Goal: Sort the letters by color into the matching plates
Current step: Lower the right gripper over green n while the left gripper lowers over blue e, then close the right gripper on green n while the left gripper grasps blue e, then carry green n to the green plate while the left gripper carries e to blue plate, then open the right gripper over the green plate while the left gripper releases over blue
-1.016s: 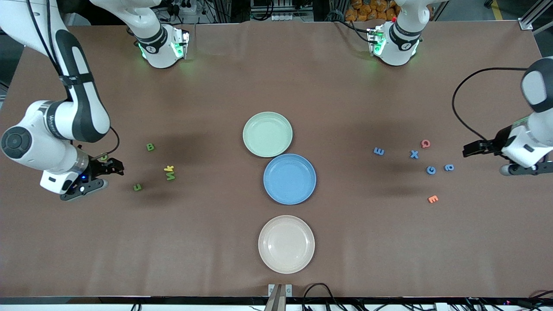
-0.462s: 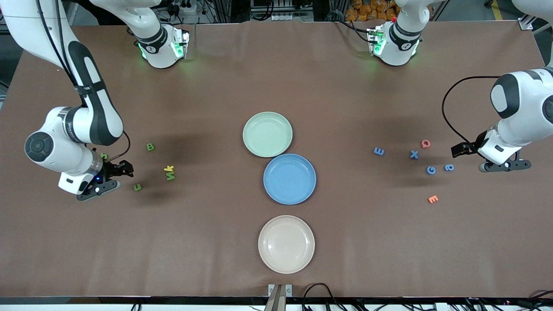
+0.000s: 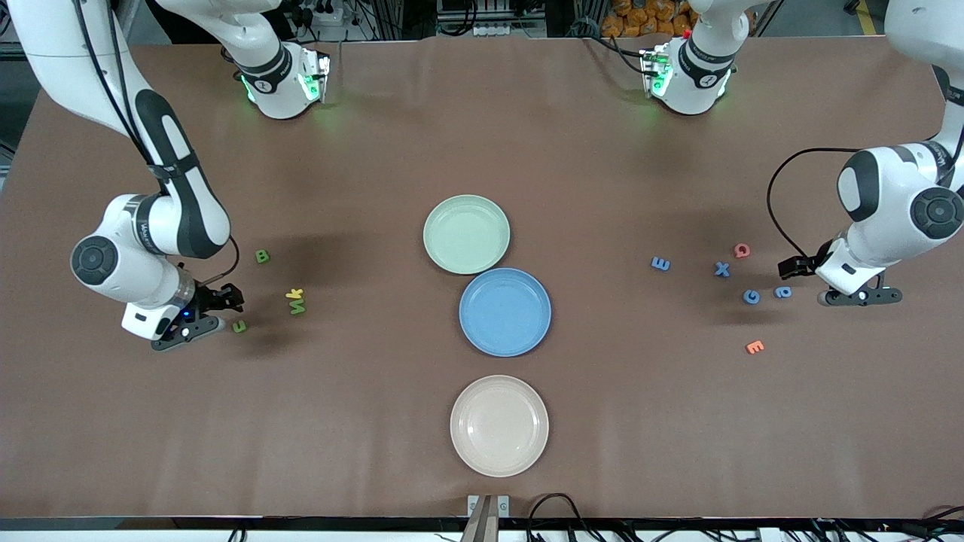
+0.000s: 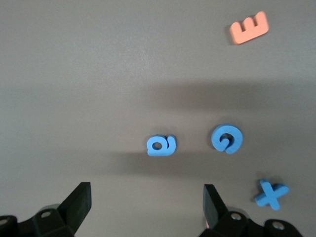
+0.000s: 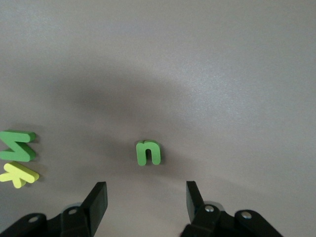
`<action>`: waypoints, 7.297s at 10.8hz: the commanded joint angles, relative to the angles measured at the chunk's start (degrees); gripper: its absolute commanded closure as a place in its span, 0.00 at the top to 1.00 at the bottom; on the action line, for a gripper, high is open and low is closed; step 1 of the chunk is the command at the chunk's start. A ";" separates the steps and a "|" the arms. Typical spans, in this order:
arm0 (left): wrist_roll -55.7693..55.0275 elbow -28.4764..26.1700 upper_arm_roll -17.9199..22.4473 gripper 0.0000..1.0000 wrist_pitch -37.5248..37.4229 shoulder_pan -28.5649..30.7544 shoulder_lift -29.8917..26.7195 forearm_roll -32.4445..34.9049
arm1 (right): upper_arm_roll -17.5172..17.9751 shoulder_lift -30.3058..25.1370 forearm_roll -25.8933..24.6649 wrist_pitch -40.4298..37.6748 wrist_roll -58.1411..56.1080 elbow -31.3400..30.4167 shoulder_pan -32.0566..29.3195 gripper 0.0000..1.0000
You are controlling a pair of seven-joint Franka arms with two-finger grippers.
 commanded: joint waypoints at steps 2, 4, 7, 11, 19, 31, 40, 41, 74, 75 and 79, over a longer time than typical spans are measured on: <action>1.10 0.87 -0.47 1.00 5.04 2.11 4.03 1.14 | 0.30 1.72 1.00 3.00 -0.01 -0.63 0.13 0.63; 1.10 1.22 -0.56 1.00 9.52 3.78 7.19 0.96 | 0.30 2.34 1.00 3.18 -0.01 -0.54 0.13 0.62; -0.21 3.14 -0.82 1.00 10.51 3.79 10.01 0.61 | 0.30 3.30 3.20 3.79 -0.10 -0.37 0.74 0.58; -0.92 3.33 -1.17 1.00 10.51 2.82 10.64 -1.15 | 0.30 4.45 3.20 4.50 -0.62 0.42 0.66 0.58; -1.01 2.71 -1.52 1.00 9.90 3.08 10.90 -1.23 | 0.30 6.56 2.85 4.50 -0.89 2.71 0.04 0.46; -0.83 2.89 -1.52 0.00 9.02 2.91 10.81 -1.23 | 1.00 2.88 3.37 -4.80 6.65 5.87 3.89 0.00; -1.80 5.25 -5.90 0.00 8.84 2.73 8.00 -1.32 | 11.08 -1.53 3.38 -11.76 18.94 5.44 11.38 0.00; -3.80 6.65 -7.22 0.00 7.10 2.64 8.00 -1.32 | 12.67 -1.53 3.29 -11.41 23.59 5.44 13.12 0.00; -66.05 37.34 -12.25 0.02 0.93 -38.22 25.49 -4.58 | 12.16 -0.65 -0.47 -29.25 46.22 14.66 19.22 1.00; -64.83 37.25 -12.16 0.71 1.02 -38.14 25.40 -4.14 | 12.16 -0.65 -2.84 -29.25 46.22 14.75 18.51 1.00; -62.46 36.73 -11.98 1.00 0.58 -37.18 24.79 -1.94 | 12.16 -2.31 -3.83 -29.43 45.44 13.53 14.29 1.00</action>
